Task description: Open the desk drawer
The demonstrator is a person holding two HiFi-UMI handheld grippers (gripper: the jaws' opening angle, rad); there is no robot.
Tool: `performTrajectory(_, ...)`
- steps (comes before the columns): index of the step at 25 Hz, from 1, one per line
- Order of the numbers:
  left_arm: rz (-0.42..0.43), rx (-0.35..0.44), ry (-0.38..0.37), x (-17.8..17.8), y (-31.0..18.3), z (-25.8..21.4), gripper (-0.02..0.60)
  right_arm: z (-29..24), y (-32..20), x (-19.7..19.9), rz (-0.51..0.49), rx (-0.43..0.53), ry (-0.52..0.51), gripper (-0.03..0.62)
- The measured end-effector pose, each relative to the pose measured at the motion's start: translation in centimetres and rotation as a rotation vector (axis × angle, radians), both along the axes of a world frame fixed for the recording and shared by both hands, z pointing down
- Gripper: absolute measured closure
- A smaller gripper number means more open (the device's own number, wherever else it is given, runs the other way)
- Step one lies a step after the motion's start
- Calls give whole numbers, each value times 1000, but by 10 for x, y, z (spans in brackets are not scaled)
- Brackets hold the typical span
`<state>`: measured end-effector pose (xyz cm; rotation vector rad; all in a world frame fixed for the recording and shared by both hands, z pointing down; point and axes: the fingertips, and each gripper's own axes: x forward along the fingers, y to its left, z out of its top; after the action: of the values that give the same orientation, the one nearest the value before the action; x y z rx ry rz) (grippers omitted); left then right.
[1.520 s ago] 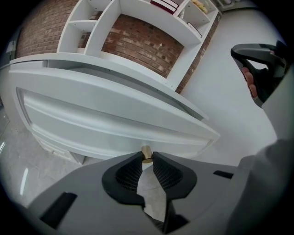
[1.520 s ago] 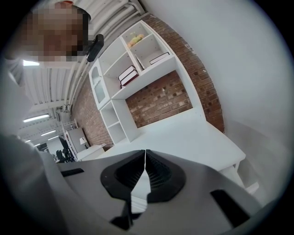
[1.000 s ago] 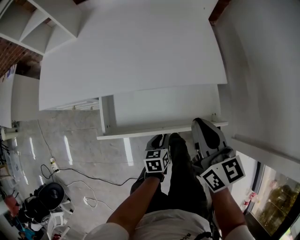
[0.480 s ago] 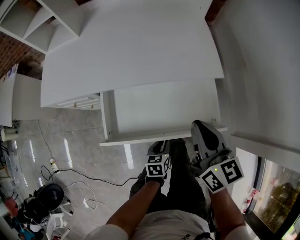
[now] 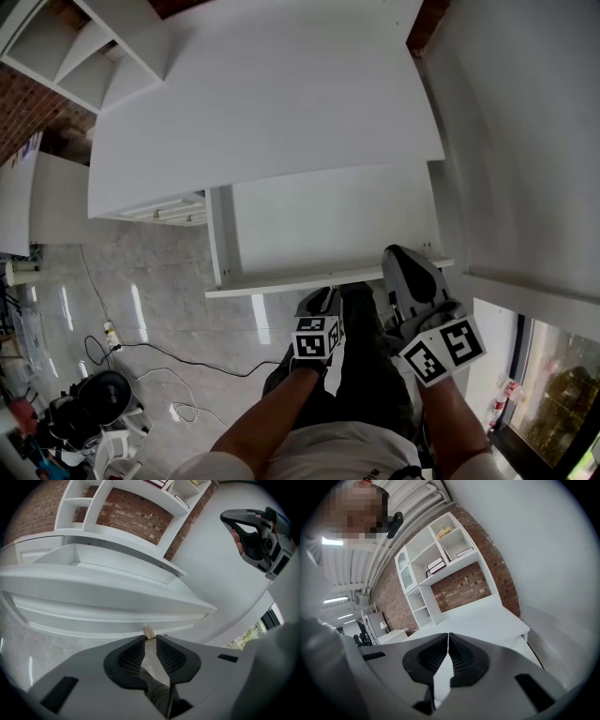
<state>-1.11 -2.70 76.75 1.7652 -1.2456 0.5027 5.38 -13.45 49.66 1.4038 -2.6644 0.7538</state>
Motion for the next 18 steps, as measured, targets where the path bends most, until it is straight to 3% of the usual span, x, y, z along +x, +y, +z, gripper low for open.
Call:
performTrajectory(8, 116, 44, 40, 5, 18, -50, 566, -15, -4, -10, -22, 17, -4, 576)
performTrajectory(18, 143, 255, 105, -3, -26, -178, 569, -64, -7, -20, -50, 88, 18, 576)
